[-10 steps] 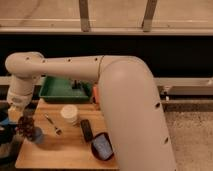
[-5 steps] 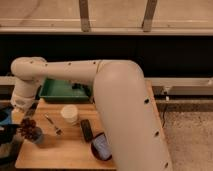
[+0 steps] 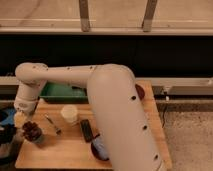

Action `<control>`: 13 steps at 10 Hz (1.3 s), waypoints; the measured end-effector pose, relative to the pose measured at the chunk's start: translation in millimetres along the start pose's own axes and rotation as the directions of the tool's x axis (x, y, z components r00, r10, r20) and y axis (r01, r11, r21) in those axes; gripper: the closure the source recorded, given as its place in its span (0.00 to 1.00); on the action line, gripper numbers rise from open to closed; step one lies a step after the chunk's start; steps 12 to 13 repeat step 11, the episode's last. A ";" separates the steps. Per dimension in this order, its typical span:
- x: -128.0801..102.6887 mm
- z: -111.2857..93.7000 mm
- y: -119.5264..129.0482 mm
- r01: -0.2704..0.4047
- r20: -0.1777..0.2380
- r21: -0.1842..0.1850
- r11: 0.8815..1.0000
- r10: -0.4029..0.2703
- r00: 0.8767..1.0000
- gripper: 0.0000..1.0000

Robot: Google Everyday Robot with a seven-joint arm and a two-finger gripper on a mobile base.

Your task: Place grapes in plastic cup

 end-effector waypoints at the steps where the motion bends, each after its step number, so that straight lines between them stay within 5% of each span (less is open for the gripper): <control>1: -0.2 -1.4 0.9 -0.001 0.000 0.000 1.000 0.001 1.000 0.67; 6: -1.5 -8.3 3.2 0.000 -0.010 0.004 1.000 0.000 1.000 0.21; 13: -2.4 -10.4 3.3 -0.001 -0.009 0.012 1.000 0.001 1.000 0.20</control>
